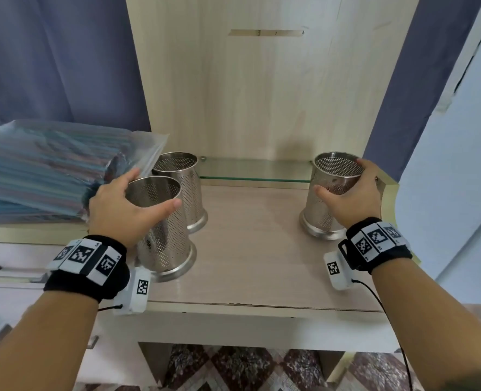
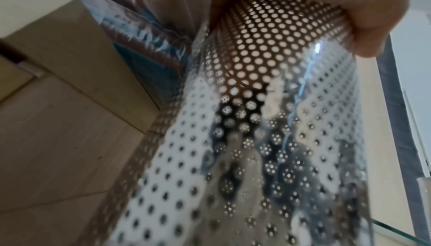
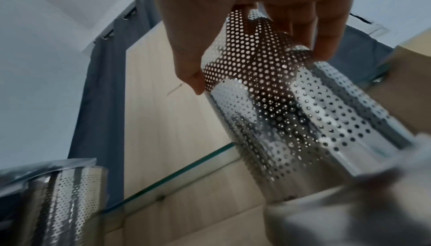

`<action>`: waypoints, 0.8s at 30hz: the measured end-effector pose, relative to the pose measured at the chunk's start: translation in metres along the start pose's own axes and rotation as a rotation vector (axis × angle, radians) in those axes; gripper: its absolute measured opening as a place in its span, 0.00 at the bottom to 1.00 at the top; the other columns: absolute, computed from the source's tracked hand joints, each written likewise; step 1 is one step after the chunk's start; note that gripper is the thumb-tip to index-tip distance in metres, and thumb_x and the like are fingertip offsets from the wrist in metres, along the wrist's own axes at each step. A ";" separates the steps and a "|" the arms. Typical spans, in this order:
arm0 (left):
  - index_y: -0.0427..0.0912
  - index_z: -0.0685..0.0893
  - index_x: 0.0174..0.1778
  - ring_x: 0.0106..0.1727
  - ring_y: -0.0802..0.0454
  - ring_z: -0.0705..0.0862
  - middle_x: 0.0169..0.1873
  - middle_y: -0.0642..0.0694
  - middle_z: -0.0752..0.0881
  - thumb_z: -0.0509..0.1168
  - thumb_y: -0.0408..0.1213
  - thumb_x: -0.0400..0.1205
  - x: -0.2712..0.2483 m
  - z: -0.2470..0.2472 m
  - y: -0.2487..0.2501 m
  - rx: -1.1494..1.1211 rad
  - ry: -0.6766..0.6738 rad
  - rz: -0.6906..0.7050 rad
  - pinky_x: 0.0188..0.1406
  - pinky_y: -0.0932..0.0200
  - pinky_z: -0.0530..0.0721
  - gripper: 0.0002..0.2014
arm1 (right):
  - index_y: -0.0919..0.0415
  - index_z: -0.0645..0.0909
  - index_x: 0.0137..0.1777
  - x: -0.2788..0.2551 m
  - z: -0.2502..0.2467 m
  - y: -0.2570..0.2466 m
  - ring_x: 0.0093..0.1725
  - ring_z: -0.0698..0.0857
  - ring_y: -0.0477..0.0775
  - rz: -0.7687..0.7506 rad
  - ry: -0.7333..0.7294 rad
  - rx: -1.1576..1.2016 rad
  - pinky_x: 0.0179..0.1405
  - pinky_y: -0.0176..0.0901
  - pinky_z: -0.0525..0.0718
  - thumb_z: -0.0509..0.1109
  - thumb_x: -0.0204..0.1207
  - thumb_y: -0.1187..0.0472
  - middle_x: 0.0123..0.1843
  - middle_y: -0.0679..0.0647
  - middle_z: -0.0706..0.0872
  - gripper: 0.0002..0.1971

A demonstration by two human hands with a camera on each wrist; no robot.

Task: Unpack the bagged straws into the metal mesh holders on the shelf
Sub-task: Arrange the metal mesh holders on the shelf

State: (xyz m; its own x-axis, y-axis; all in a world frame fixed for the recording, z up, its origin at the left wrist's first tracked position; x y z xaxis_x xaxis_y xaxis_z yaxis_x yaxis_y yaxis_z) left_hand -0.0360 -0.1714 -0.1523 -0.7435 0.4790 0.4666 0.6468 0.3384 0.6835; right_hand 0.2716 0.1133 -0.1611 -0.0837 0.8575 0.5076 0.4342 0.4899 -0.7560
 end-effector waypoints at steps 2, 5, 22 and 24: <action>0.52 0.75 0.77 0.74 0.43 0.75 0.71 0.43 0.79 0.70 0.77 0.51 0.000 0.000 -0.001 0.002 -0.002 -0.006 0.76 0.39 0.72 0.57 | 0.56 0.62 0.78 0.004 0.003 0.006 0.66 0.78 0.53 0.018 0.004 0.001 0.64 0.44 0.77 0.84 0.62 0.50 0.70 0.54 0.78 0.48; 0.53 0.74 0.77 0.74 0.43 0.74 0.72 0.44 0.78 0.70 0.76 0.52 0.000 0.000 0.000 0.005 -0.010 -0.005 0.76 0.38 0.71 0.56 | 0.55 0.61 0.78 0.012 0.007 0.016 0.66 0.80 0.55 0.059 -0.016 0.014 0.66 0.49 0.80 0.84 0.60 0.49 0.70 0.54 0.79 0.49; 0.49 0.65 0.81 0.74 0.47 0.74 0.75 0.46 0.75 0.61 0.81 0.61 -0.001 -0.011 0.003 -0.066 -0.090 0.106 0.74 0.39 0.73 0.57 | 0.56 0.77 0.72 -0.089 0.056 -0.127 0.62 0.78 0.48 -0.647 -0.605 -0.085 0.63 0.45 0.75 0.74 0.76 0.49 0.67 0.52 0.81 0.26; 0.46 0.71 0.78 0.68 0.50 0.77 0.70 0.47 0.77 0.58 0.71 0.72 -0.003 -0.026 0.008 -0.170 0.035 0.193 0.69 0.43 0.77 0.43 | 0.58 0.79 0.70 -0.109 0.075 -0.153 0.59 0.76 0.43 -0.698 -0.708 0.032 0.58 0.37 0.73 0.76 0.75 0.51 0.64 0.52 0.82 0.25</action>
State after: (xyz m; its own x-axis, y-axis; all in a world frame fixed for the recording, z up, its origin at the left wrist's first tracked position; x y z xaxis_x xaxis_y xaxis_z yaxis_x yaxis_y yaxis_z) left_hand -0.0329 -0.1913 -0.1335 -0.6162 0.4920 0.6150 0.7421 0.1011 0.6626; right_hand 0.1469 -0.0431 -0.1313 -0.8315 0.2667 0.4873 0.0604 0.9154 -0.3980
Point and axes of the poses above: each hand's wrist, its own x-axis towards the middle knuckle, its own z-axis out of the palm, y = z × x, the point moved 3 cm from there along x, towards the middle knuckle
